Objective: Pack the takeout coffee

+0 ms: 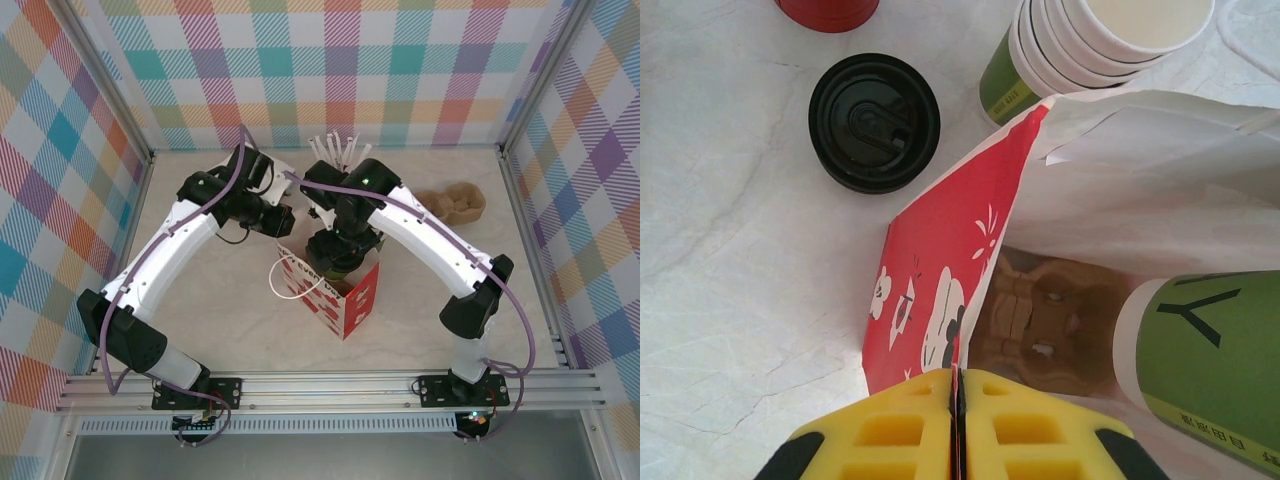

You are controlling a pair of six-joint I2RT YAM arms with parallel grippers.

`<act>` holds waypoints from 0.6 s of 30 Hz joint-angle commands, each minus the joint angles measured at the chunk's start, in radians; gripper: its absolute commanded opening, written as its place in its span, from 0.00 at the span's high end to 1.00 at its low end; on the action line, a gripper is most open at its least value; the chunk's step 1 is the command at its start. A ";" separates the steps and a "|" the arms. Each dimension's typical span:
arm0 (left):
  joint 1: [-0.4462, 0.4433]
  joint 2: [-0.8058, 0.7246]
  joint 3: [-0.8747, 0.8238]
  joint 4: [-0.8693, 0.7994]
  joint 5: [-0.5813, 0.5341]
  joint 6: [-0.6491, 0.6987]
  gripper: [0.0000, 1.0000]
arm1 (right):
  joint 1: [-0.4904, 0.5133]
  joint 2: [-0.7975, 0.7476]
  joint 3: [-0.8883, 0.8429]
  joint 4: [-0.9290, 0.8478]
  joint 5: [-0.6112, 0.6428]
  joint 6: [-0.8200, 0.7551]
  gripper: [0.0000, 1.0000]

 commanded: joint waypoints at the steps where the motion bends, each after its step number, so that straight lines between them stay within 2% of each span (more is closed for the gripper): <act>1: -0.007 -0.010 -0.015 0.001 0.013 0.013 0.89 | -0.006 -0.024 -0.016 -0.174 -0.016 -0.022 0.33; 18: -0.007 -0.005 -0.008 0.003 0.017 0.010 0.89 | 0.010 0.023 -0.064 -0.175 -0.031 -0.095 0.33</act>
